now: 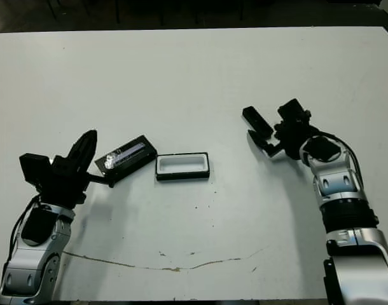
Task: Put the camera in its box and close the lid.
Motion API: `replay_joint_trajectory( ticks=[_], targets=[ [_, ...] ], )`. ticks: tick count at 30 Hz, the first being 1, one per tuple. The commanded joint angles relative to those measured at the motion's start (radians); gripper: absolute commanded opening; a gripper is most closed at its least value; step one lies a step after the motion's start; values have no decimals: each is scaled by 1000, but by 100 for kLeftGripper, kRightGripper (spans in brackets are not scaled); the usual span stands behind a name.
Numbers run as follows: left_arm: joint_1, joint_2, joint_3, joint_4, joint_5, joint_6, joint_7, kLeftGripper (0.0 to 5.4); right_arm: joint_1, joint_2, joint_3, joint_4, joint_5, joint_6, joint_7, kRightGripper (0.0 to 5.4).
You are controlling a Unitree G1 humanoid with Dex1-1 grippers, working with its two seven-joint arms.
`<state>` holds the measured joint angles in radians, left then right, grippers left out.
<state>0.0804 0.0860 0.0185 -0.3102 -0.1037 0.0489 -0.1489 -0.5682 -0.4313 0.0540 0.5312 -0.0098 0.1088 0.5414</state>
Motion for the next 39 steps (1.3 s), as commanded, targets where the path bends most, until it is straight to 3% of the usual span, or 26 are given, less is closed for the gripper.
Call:
replay_joint_trajectory(
  ticks=[1,11,17,20,28,31,36,39],
  targets=[
    [17,11,3,10,9,11,2,0,27,8,18,3,-19,59,-7,361],
    [12,9,3,15,8,5,1,0,-51,-33,106,13,-53,203,122,177],
    [11,4,3,8,5,11,6,0,-165,-62,189,116,-88,301,289,83],
    [11,3,5,8,3,9,6,0,-217,-68,221,168,-100,337,358,72],
    [12,0,7,15,-1,0,2,0,-249,-81,218,230,-95,307,412,71],
    [12,2,5,9,3,11,6,0,-231,-91,189,190,-77,294,402,71],
    [17,6,4,7,6,8,5,0,-189,-122,84,52,11,198,422,68],
    [19,5,4,6,5,7,6,0,-201,-142,39,-49,72,223,473,67]
  ],
)
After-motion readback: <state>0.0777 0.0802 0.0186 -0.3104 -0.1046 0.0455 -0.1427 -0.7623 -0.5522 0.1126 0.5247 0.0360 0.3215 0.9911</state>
